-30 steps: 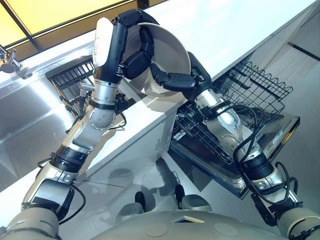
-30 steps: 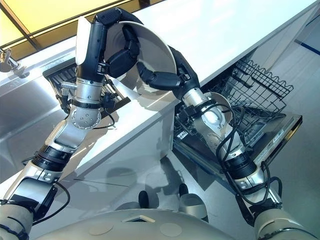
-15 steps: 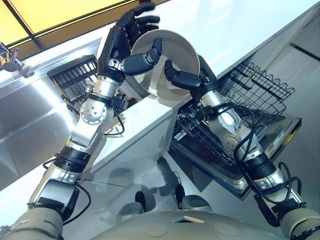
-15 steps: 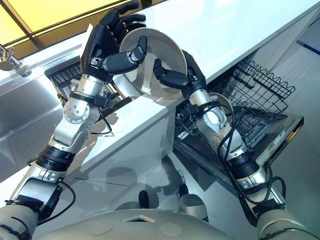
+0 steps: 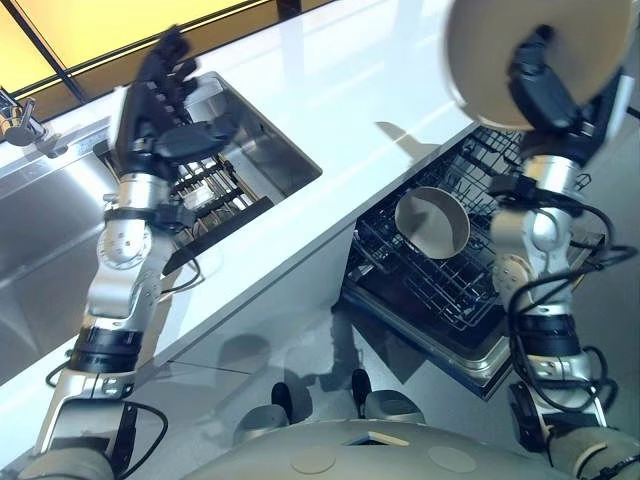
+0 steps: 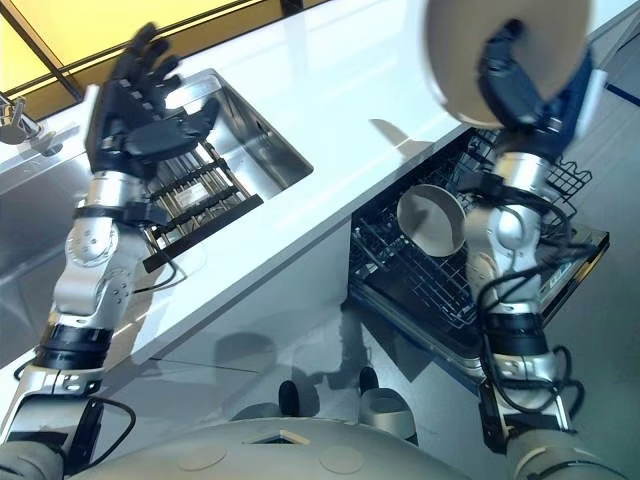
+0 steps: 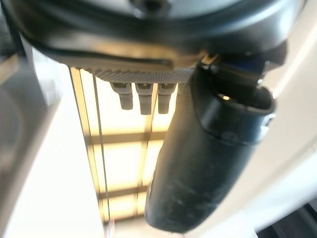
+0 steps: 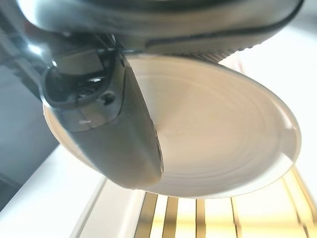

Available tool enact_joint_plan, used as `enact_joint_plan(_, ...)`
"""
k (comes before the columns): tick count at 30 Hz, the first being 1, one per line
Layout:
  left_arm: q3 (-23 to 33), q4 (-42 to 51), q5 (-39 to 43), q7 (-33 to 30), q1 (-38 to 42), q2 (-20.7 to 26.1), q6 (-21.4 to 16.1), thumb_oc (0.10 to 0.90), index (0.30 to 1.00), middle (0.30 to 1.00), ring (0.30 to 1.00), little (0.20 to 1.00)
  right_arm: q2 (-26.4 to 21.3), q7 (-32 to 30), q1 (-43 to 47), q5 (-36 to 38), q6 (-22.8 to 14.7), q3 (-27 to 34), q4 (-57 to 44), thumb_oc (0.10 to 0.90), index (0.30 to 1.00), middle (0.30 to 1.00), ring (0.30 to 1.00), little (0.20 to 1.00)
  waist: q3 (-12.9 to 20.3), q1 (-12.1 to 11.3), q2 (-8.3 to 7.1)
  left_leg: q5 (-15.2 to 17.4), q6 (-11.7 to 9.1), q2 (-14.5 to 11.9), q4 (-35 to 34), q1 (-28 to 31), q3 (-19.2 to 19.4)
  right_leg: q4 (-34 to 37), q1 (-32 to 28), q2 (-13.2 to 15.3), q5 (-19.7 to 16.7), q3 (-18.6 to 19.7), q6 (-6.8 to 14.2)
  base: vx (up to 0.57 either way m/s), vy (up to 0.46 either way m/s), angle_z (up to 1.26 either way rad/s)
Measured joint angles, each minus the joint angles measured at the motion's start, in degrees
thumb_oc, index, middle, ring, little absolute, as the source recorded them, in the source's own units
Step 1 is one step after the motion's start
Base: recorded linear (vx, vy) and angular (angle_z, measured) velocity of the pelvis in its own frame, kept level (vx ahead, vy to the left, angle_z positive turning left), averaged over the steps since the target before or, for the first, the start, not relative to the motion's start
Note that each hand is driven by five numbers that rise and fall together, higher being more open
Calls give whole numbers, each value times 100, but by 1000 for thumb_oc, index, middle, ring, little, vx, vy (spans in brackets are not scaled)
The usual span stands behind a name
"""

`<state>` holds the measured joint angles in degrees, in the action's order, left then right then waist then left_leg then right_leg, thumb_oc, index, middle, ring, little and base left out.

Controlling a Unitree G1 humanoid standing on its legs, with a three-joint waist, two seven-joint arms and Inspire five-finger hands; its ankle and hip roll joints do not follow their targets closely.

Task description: Pick up plates and place into dishwasher.

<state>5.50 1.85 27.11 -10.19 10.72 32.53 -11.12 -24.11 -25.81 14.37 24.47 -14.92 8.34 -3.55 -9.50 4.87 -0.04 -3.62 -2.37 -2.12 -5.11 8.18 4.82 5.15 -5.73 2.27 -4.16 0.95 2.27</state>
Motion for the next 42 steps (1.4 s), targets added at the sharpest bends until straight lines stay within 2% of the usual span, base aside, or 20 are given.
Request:
enact_joint_plan(4,399,-164,-743,-466,-454,-4,-149,800,900,900,900,900,-2,15,-827,-153,0,100,355,100,300,300,300,200,65,4,126,17,10,2,-28,0,-1,2,-4,9,6,-2,7,19,19,0)
enact_joint_plan(9,651,-600,-1839,-941,-823,74,-136,800,900,900,900,900,-4,200,-1477,-316,170,99,733,100,300,300,300,200,132,14,339,22,12,-2,-30,-3,-11,2,0,5,26,-12,36,4,11,0)
enact_joint_plan(14,798,-1142,-2675,-1037,-1182,513,187,800,900,900,900,900,-58,652,-1892,-726,269,101,1011,100,300,300,300,200,154,71,377,14,18,-3,-30,-64,-35,2,45,9,28,-44,40,-9,11,2)
enact_joint_plan(17,802,-1361,-2850,-1035,-1374,606,371,800,900,900,900,900,-157,889,-2005,-1199,324,86,1180,100,300,300,300,200,153,96,378,14,19,6,-30,-77,-56,2,46,21,29,-67,41,-18,24,5)
enact_joint_plan(25,799,-1469,-3004,-974,-1645,612,472,800,900,900,900,900,-452,1208,-2097,-2123,449,-259,1528,100,300,300,300,200,140,68,381,-3,17,13,-25,-151,-172,2,63,31,49,-185,61,-18,8,7)
enact_joint_plan(33,768,-1460,-2998,-796,-1641,612,474,800,900,900,900,900,-477,1095,-1944,-2579,1026,-923,1872,100,300,300,300,200,-227,-85,510,-100,11,24,-3,-312,-352,2,135,42,48,-350,61,-22,-1,11)
enact_joint_plan(39,684,-1456,-2846,-619,-1609,614,477,800,900,900,900,900,-479,757,-1565,-2684,1431,-1276,2258,100,300,300,300,200,-244,-184,515,-137,0,27,-1,-388,-495,2,137,44,51,-499,38,-18,-7,13)
enact_joint_plan(40,618,-1456,-2826,-614,-1594,617,477,800,900,900,900,900,-478,688,-1523,-2683,1508,-1301,2297,635,759,759,759,735,-247,-217,518,-137,0,28,-1,-391,-506,2,134,45,57,-512,41,-18,-2,7)
enact_joint_plan(41,577,-1456,-2825,-596,-1590,617,478,800,900,900,900,900,-474,647,-1463,-2679,1580,-1338,2343,800,900,900,900,900,-259,-231,519,-141,-2,28,-1,-398,-514,2,132,45,70,-529,58,-24,-4,7)
enact_joint_plan(42,553,-1450,-2803,-573,-1561,623,479,800,900,900,900,900,-474,591,-1403,-2678,1638,-1365,2382,800,900,900,900,900,-287,-243,527,-147,-4,28,-1,-399,-525,2,126,45,71,-542,59,-26,-6,7)
